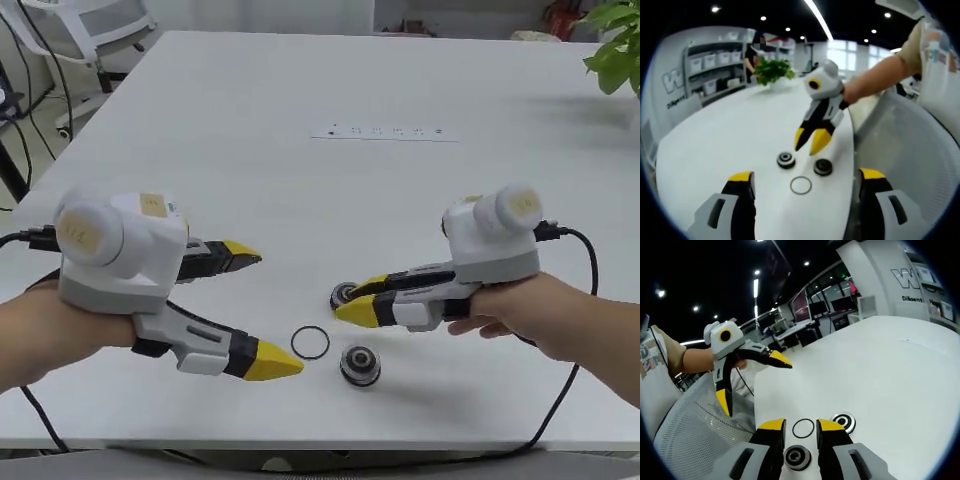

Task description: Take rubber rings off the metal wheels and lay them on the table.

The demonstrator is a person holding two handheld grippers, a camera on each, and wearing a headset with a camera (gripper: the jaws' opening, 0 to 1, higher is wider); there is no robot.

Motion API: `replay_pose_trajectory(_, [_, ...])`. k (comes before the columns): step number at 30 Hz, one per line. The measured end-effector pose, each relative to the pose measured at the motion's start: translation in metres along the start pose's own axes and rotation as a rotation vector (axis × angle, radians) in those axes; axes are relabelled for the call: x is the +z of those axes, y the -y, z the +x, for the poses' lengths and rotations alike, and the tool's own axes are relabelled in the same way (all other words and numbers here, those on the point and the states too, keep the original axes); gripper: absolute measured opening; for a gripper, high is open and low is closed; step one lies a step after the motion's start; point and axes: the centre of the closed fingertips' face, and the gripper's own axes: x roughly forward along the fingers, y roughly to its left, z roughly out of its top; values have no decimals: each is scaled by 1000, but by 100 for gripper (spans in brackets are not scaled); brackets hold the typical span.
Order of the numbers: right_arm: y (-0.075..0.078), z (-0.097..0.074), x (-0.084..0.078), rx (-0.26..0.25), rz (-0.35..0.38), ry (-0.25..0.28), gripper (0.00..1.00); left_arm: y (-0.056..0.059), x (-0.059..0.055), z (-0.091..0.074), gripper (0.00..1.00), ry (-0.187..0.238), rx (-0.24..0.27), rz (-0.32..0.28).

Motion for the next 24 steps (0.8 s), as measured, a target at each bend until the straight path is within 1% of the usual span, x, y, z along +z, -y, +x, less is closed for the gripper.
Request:
replay_pose_trajectory(6, [-7,-14,7,-8,-8,37,23,1,7,8,84,4,-14,10])
replay_pose_trajectory(8, [-7,-18,7,-16,-20,41,24,3,9,10,84,4,-20,16])
replay_pose_trajectory(11, [-7,-23,7,-24,-20,48,25,4,12,15,83,4,-31,22])
replay_pose_trajectory(19, [-4,-36,0,-43,-35,49,25,6,15,24,80,1,-49,25])
replay_pose_trajectory(24, [-3,-40,-8,-51,-49,39,26,9,14,32,78,-9,-64,25])
